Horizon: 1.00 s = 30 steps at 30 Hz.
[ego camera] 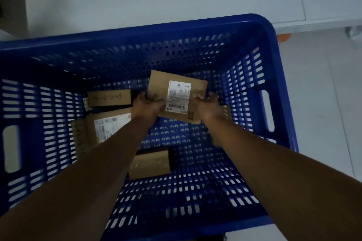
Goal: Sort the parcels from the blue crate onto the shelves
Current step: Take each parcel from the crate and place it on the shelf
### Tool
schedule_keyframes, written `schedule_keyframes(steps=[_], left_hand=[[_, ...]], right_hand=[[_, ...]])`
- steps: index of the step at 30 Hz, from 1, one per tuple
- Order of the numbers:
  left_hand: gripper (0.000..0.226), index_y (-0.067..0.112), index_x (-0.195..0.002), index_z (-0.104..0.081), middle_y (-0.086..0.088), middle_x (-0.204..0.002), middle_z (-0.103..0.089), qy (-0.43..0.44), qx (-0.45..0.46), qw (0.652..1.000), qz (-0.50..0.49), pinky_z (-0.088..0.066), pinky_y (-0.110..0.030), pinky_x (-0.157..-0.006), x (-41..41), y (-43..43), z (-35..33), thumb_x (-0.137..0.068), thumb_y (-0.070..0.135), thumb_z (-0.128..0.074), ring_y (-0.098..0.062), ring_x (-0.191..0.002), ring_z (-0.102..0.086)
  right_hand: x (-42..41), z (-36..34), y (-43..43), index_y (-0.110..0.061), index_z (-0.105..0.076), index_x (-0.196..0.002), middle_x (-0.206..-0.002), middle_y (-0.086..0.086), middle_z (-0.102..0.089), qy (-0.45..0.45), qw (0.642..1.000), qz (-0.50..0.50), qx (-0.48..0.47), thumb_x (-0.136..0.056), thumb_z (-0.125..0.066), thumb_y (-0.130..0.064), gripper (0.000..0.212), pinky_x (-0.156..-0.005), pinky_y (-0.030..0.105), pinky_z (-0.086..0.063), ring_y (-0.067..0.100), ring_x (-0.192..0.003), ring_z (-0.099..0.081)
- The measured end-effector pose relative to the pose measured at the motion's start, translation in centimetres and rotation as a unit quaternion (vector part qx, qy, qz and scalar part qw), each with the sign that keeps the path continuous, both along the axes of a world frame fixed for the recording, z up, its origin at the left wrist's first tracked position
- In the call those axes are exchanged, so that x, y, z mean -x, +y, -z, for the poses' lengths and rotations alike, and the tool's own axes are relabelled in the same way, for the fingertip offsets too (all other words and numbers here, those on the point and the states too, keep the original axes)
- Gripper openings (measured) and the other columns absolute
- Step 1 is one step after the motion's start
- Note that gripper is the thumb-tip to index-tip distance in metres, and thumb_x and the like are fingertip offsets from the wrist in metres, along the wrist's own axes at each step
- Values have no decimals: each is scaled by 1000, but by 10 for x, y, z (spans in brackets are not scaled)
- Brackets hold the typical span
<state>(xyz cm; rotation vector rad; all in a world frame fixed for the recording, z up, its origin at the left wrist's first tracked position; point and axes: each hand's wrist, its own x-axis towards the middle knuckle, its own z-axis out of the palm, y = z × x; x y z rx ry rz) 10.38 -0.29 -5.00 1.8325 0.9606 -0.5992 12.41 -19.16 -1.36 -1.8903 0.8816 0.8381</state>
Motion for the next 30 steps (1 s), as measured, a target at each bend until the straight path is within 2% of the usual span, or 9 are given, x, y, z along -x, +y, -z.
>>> schedule_keyframes(steps=[7,9,12,17,19,21,25,28,30], left_hand=[[110,39,-147,-51,-4,-143,-58,1,-17,998,-60,-57,-63,-96,27,8,-6,-45,68,-82,-38,-118,-66],[97,49,-133,-58,1,-136,-63,-8,-21,996,-91,-57,-64,-96,43,17,-16,-43,71,-84,-36,-113,-68],[58,40,-119,-74,3,-128,-69,-42,-20,990,-130,-58,-54,-98,60,12,-105,-65,58,-78,-25,-111,-69],[18,29,-103,-75,-7,-130,-67,-149,41,966,-206,-56,-39,-94,71,5,-262,-86,27,-77,-20,-115,-67],[12,25,-100,-72,7,-112,-75,-185,67,958,-210,-52,-32,-84,69,10,-311,-92,16,-74,-6,-98,-70],[15,19,-110,-72,19,-96,-75,-218,82,955,-182,-52,-25,-77,63,15,-357,-98,12,-69,3,-87,-70],[30,31,-132,-69,13,-116,-79,-237,118,952,-151,-59,-25,-82,50,27,-441,-102,28,-66,-4,-103,-75],[53,20,-151,-56,-6,-136,-72,-227,157,950,-148,-62,-33,-89,42,37,-500,-102,42,-60,-18,-118,-72],[46,9,-148,-56,-17,-131,-72,-225,169,951,-126,-63,-27,-76,41,46,-538,-107,30,-54,-15,-104,-76]], right_hand=[[25,-28,0,-31,-67,-138,-140,3,-67,-41,998,31,-21,-95,-66,-53,48,-109,49,-54,27,-125,-64],[34,-51,-3,-37,-71,-131,-138,-3,-68,-61,996,58,-35,-83,-71,-59,52,-109,51,-54,24,-124,-65],[49,-101,-6,-41,-71,-107,-121,-9,-76,-87,990,84,-69,-86,-77,-44,22,-102,52,-58,20,-114,-71],[66,-208,-4,-32,-63,-136,-138,-5,-69,-84,985,92,-115,-87,-77,-41,52,-110,56,-53,23,-126,-66],[66,-249,-1,-32,-65,-132,-133,-8,-73,-93,982,99,-133,-86,-78,-36,48,-109,56,-55,20,-121,-69],[60,-293,2,-34,-66,-132,-128,-12,-75,-112,977,100,-153,-86,-78,-35,47,-104,50,-58,17,-120,-71],[40,-375,8,-36,-58,-151,-137,-9,-74,-172,955,105,-219,-101,-69,-40,51,-96,36,-61,14,-120,-74],[22,-439,13,-30,-54,-157,-146,-2,-70,-202,935,105,-273,-94,-69,-64,73,-112,48,-54,21,-133,-69],[13,-480,14,-34,-53,-157,-153,-4,-65,-202,931,87,-291,-84,-68,-81,88,-121,54,-45,21,-141,-62]])
